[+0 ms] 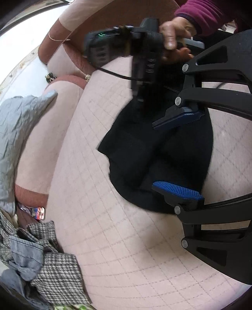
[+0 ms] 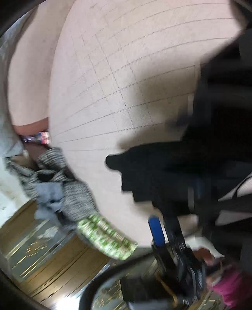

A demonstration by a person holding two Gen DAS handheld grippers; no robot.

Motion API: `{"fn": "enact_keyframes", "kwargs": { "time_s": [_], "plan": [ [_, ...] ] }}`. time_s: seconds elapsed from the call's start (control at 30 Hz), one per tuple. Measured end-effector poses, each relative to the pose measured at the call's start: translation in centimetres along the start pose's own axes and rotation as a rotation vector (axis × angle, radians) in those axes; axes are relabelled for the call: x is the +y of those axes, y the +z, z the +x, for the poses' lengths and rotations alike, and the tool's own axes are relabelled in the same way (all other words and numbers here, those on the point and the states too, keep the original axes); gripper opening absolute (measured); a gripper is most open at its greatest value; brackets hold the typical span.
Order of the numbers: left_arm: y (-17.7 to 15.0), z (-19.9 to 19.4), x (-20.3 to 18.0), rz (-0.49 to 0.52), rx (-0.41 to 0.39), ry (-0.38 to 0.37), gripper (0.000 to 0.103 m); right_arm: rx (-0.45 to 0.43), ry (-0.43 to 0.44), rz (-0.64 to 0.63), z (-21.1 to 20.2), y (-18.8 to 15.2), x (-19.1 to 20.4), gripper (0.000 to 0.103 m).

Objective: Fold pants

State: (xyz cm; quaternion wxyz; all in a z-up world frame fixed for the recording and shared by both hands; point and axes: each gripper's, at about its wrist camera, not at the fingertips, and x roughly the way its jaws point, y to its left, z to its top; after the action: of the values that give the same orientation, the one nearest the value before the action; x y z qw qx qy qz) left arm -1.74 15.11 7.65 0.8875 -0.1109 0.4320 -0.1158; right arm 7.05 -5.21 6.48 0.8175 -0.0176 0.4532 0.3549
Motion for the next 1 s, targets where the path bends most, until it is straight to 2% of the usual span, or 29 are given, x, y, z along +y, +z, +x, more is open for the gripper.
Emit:
{"fn": "enact_keyframes", "kwargs": {
  "time_s": [0.07, 0.13, 0.2, 0.27, 0.33, 0.37, 0.4, 0.43, 0.47, 0.5, 0.53, 0.63, 0.7, 0.77, 0.87, 0.9, 1.0],
  "plan": [
    [-0.3, 0.0, 0.8, 0.008, -0.001, 0.026, 0.055, -0.086, -0.071, -0.064, -1.3, 1.3, 1.2, 0.005],
    [-0.5, 0.0, 1.5, -0.003, -0.008, 0.04, 0.055, -0.167, -0.21, -0.147, -3.1, 3.0, 2.9, 0.005],
    [-0.4, -0.1, 2.8, -0.046, -0.022, 0.044, 0.055, -0.223, -0.268, -0.224, -4.0, 4.0, 5.0, 0.005],
    [-0.4, -0.6, 4.2, -0.104, -0.042, 0.038, 0.055, -0.205, -0.23, -0.287, -3.6, 3.7, 7.0, 0.005],
    [-0.3, -1.4, 5.4, -0.142, -0.065, 0.032, 0.055, -0.135, -0.174, -0.346, -1.2, 2.5, 9.3, 0.005],
    [-0.3, -1.8, 5.8, -0.158, -0.077, 0.031, 0.055, -0.104, -0.145, -0.348, 0.0, 1.9, 9.7, 0.005],
    [-0.4, -2.4, 6.4, -0.178, -0.09, 0.029, 0.055, -0.041, -0.079, -0.317, 1.9, 1.1, 9.7, 0.007],
    [-0.5, -3.0, 7.0, -0.2, -0.099, 0.022, 0.055, 0.02, -0.021, -0.272, 3.1, 0.7, 9.1, 0.01],
    [-0.4, -3.3, 7.3, -0.217, -0.102, 0.012, 0.055, 0.082, 0.047, -0.206, 4.2, 0.1, 8.4, 0.025],
    [-0.5, -3.5, 7.4, -0.228, -0.099, 0.002, 0.055, 0.126, 0.11, -0.131, 4.8, -0.3, 7.5, 0.036],
    [-0.5, -3.6, 7.5, -0.232, -0.095, -0.007, 0.055, 0.118, 0.126, -0.102, 4.4, -0.7, 7.0, 0.036],
    [-0.6, -3.4, 6.8, -0.209, -0.077, -0.008, 0.057, 0.021, 0.105, -0.093, 0.6, -0.9, 5.6, 0.037],
    [-0.6, -2.9, 6.3, -0.193, -0.057, 0.006, 0.057, -0.031, 0.114, -0.079, -3.4, -1.6, 4.2, 0.044],
    [-0.8, -2.4, 6.0, -0.195, -0.049, 0.02, 0.057, -0.065, 0.085, -0.078, -6.5, -2.5, 2.6, 0.05],
    [-0.8, -2.2, 6.0, -0.219, -0.051, 0.001, 0.057, -0.108, -0.021, -0.063, -11.7, -5.2, -1.3, 0.05],
    [-0.7, -2.1, 6.1, -0.234, -0.054, -0.005, 0.057, -0.107, -0.087, -0.043, -13.7, -6.4, -3.0, 0.05],
    [-0.3, -1.5, 6.2, -0.269, -0.043, -0.026, 0.057, -0.095, -0.189, 0.037, -16.4, -9.3, -6.8, 0.05]
  ]
}}
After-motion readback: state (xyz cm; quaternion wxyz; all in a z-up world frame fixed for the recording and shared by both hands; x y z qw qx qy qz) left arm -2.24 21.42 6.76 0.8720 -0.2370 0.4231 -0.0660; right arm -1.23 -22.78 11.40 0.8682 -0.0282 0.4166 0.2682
